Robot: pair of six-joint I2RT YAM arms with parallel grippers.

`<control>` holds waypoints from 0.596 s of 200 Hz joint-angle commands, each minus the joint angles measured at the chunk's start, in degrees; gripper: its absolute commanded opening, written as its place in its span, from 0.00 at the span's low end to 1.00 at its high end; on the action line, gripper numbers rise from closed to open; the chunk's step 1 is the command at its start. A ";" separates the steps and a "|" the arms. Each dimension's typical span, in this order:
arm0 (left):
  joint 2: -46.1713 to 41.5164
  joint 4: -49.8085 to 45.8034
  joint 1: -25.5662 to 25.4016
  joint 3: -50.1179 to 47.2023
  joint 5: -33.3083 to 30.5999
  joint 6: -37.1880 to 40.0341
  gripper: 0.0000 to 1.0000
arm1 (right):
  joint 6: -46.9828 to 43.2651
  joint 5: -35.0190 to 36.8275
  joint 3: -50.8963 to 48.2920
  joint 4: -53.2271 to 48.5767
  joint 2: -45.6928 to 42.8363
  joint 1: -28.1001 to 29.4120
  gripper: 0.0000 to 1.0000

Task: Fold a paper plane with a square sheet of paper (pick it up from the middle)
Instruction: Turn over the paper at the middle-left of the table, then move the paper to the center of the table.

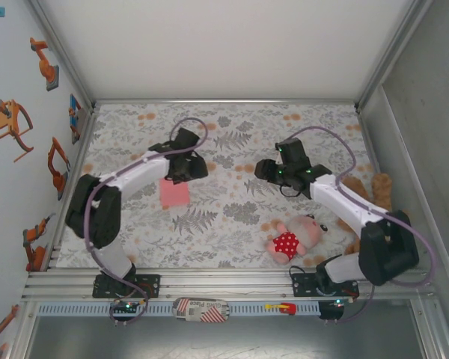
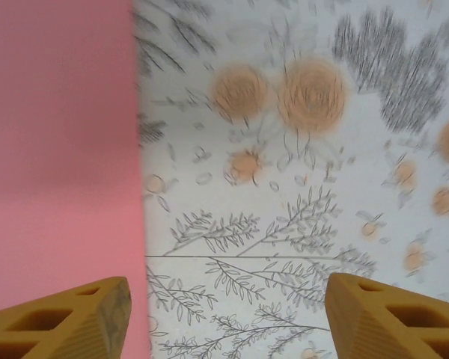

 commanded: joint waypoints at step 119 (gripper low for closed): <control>-29.68 -0.09 26.26 -23.54 5.30 -1.74 0.98 | 0.58 -7.36 38.68 4.68 42.74 21.72 0.33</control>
